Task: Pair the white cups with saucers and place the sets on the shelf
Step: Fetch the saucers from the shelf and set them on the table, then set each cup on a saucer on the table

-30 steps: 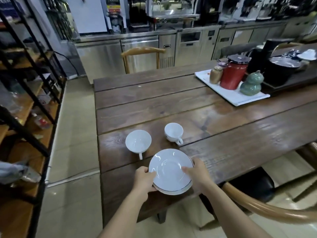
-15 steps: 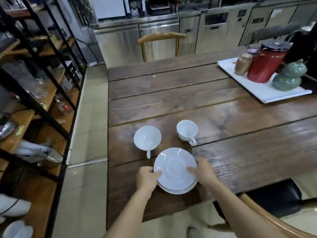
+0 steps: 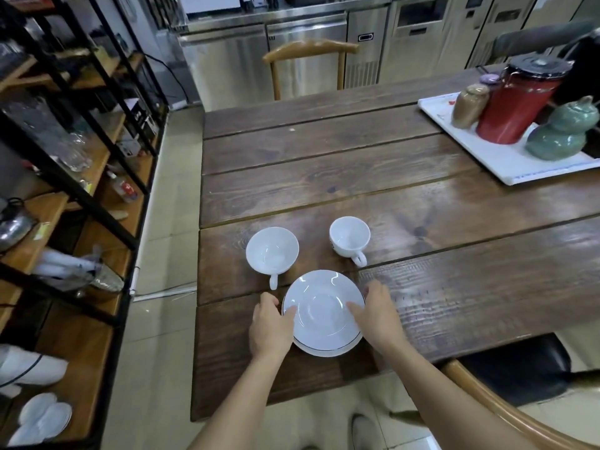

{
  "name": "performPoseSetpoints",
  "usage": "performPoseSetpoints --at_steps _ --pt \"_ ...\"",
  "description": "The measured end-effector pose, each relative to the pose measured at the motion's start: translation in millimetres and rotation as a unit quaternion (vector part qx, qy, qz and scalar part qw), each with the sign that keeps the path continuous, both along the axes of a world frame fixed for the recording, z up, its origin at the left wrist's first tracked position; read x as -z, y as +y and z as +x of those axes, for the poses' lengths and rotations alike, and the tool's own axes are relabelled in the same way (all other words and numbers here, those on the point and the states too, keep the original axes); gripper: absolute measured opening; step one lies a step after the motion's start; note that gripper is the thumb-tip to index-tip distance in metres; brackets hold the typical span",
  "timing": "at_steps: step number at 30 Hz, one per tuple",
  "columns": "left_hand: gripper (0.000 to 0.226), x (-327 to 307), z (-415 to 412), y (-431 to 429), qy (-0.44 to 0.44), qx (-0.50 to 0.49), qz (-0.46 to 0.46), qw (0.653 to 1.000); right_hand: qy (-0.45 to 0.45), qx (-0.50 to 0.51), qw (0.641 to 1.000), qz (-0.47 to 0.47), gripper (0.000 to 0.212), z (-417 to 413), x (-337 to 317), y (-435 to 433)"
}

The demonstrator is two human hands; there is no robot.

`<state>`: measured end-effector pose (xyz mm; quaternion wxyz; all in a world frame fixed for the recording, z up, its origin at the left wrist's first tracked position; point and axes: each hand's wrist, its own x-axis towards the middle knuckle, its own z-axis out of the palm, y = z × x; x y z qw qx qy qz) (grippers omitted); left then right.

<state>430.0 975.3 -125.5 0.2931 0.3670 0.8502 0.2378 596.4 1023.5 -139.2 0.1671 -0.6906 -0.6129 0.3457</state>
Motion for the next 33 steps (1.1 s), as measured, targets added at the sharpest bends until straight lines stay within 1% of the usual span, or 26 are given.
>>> performPoseSetpoints --at_steps 2,3,5,7,8,10,13,17,21,24,29,31,33 --pt "0.019 -1.8 0.5 1.1 0.038 0.036 -0.025 0.998 -0.034 -0.007 0.999 -0.009 0.029 1.6 -1.7 -0.2" --pt "0.018 -2.8 0.6 2.0 0.042 0.052 -0.04 0.997 -0.05 -0.015 0.998 -0.026 0.03 2.7 -2.3 0.6" --pt "0.021 -3.4 0.3 3.6 0.025 0.062 -0.063 0.996 -0.061 -0.024 0.996 -0.06 0.031 4.7 -3.7 2.8" --pt "0.026 -4.4 0.6 3.5 0.011 0.054 -0.066 0.996 -0.048 -0.025 0.996 -0.072 0.029 5.2 -4.2 2.8" --pt "0.024 -5.2 1.5 2.3 0.004 0.048 -0.054 0.997 -0.026 -0.016 0.997 -0.068 0.028 5.2 -3.7 1.5" --pt "0.018 -7.1 3.7 -1.5 -0.015 0.037 -0.007 0.999 0.046 0.014 0.998 -0.051 0.023 6.2 -2.4 -2.5" --pt "0.018 -13.3 9.2 -4.1 -0.027 0.029 0.073 0.997 0.129 0.049 0.99 0.003 0.021 11.8 -4.4 -6.9" --pt "0.019 -28.9 23.3 7.3 -0.076 0.048 0.144 0.985 0.195 0.089 0.972 0.097 0.018 28.4 -13.3 -1.7" --pt "0.016 -41.7 52.4 29.5 -0.108 0.096 0.18 0.973 0.226 0.167 0.948 0.148 0.012 55.1 -22.9 12.1" --pt "0.014 -43.7 82.4 46.6 -0.111 0.128 0.168 0.971 0.219 0.221 0.938 0.154 0.011 81.9 -26.6 21.0" --pt "0.011 -34.1 130.3 73.2 -0.174 0.131 0.111 0.97 0.166 0.247 0.95 0.097 0.014 131.3 -20.2 37.3" --pt "0.01 -27.6 144.9 81.3 -0.231 0.109 0.08 0.964 0.151 0.252 0.952 0.08 0.014 146.8 -15.1 45.8" --pt "0.011 -23.9 156.2 88.6 -0.309 0.064 0.041 0.948 0.127 0.241 0.96 0.056 0.015 160.4 -9.2 55.4"
